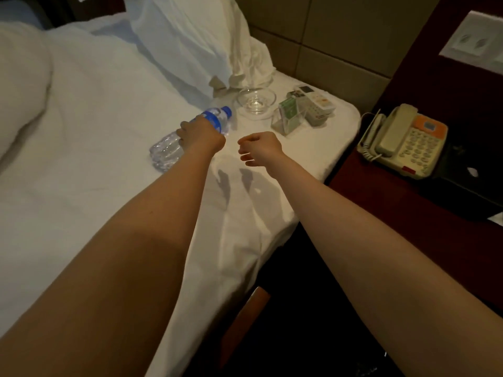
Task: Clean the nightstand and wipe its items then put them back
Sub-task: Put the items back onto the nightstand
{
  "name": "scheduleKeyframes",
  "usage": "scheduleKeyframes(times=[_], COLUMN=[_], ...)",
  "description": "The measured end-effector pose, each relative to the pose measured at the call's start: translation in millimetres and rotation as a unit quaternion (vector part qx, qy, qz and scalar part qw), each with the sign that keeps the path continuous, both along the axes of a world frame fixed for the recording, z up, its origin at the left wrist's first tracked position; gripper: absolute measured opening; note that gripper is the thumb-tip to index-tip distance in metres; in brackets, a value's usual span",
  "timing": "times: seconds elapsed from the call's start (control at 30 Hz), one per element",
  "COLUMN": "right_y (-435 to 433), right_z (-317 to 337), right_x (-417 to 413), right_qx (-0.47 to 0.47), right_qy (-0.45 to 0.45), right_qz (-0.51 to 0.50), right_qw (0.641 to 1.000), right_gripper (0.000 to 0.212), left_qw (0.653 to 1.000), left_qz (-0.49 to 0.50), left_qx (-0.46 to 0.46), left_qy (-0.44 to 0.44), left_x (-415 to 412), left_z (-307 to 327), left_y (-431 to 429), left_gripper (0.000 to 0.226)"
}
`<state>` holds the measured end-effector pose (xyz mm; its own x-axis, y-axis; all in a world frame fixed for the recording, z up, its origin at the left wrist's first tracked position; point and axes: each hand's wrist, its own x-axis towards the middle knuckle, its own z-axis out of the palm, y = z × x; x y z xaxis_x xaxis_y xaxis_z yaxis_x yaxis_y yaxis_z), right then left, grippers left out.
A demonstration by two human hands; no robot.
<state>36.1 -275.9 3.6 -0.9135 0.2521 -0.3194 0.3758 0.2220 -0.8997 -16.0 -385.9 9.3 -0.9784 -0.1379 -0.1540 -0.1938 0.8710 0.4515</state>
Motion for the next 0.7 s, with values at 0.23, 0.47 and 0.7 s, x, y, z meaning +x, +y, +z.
scheduleKeyframes(times=[0.23,0.47,0.7], right_y=[-34,-39,-24], right_z=[-15,-23,-22], right_x=[-18,-22,-15], right_qx=[-0.070,-0.107,-0.128], right_qy=[-0.060,-0.108,-0.116], right_qz=[0.000,-0.001,-0.029], right_qw=[0.996,0.988,0.984], right_gripper=[0.022,0.008,0.016], left_qw=[0.995,0.975,0.990], left_qz=[0.000,-0.038,-0.056], left_qx=[-0.093,-0.216,-0.117], left_qy=[0.038,0.019,-0.049], left_x=[-4,-12,-6], left_z=[-24,-29,-20], left_y=[-37,-50,-36], left_gripper=[0.066,0.065,0.075])
